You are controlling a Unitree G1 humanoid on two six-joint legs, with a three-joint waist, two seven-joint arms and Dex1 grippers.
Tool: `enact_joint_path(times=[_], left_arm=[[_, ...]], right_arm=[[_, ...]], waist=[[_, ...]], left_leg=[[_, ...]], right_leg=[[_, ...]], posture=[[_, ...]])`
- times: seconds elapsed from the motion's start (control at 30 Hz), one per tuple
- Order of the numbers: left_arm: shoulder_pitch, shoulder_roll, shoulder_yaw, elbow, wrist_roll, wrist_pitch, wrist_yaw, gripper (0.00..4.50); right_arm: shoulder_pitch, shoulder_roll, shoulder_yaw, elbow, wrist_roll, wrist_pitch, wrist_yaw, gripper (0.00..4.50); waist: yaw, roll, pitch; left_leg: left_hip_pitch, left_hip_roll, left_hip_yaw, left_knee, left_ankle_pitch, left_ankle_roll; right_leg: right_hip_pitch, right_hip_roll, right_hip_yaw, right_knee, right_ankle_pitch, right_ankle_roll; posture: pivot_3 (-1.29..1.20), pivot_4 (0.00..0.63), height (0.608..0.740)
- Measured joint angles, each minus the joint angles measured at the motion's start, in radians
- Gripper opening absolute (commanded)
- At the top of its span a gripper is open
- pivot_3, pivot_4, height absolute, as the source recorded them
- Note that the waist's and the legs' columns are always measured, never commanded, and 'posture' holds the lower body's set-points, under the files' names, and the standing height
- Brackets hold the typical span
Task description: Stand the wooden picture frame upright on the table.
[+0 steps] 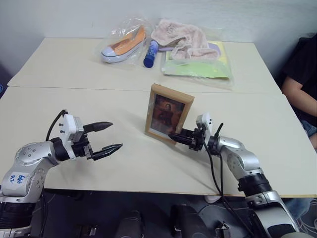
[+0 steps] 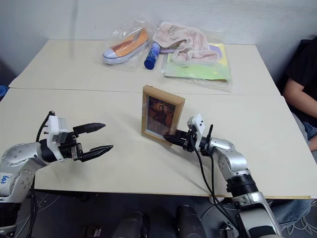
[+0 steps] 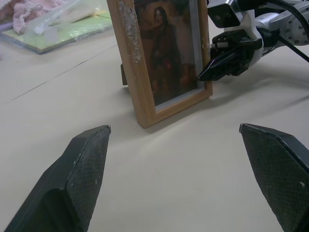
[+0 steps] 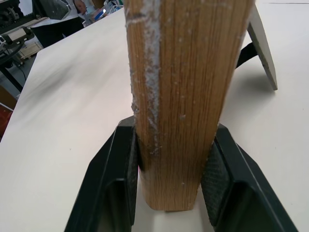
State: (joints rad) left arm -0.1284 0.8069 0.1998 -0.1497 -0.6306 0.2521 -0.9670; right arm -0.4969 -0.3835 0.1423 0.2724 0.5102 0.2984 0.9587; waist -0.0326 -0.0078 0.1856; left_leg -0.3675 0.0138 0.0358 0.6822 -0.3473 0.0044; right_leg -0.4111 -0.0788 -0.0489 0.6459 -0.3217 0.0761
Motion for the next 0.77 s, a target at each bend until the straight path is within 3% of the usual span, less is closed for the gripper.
enact_joint_path(times=[0.23,0.37,0.53,0.77], left_arm=[[0.005,0.0,0.019,0.011,0.027,0.0,-0.026,4.5],[0.041,0.011,0.026,0.062,0.087,-0.034,-0.047,4.5],[0.138,0.035,0.067,0.109,0.163,-0.109,-0.066,4.5],[0.224,0.04,0.132,0.129,0.198,-0.162,-0.075,4.5]], right_arm=[[0.039,-0.006,0.002,-0.055,-0.05,-0.061,0.058,4.49],[0.104,-0.086,-0.019,-0.128,-0.07,-0.13,0.128,4.49],[0.235,-0.248,-0.138,-0.193,-0.102,-0.284,0.202,4.49],[0.393,-0.342,-0.288,-0.206,-0.113,-0.524,0.281,4.49]], waist=[[0.004,0.0,0.0],[0.005,0.0,0.0],[0.007,0.0,0.0],[0.004,0.0,0.0]], left_leg=[[-0.003,0.0,0.0,0.0,0.0,0.001],[-0.003,0.0,0.0,0.0,-0.001,0.001],[-0.002,0.0,0.0,0.0,-0.002,0.002],[0.0,0.0,0.001,-0.001,-0.002,0.002]], right_leg=[[-0.001,0.0,-0.001,0.0,0.0,0.0],[-0.001,0.0,-0.001,0.0,0.0,0.0],[0.0,-0.001,-0.001,-0.003,0.0,0.0],[0.001,0.0,0.0,-0.004,0.0,0.0]], posture=[[0.0,0.15,0.74],[0.0,0.15,0.74],[0.0,0.15,0.74],[0.0,0.15,0.74]])
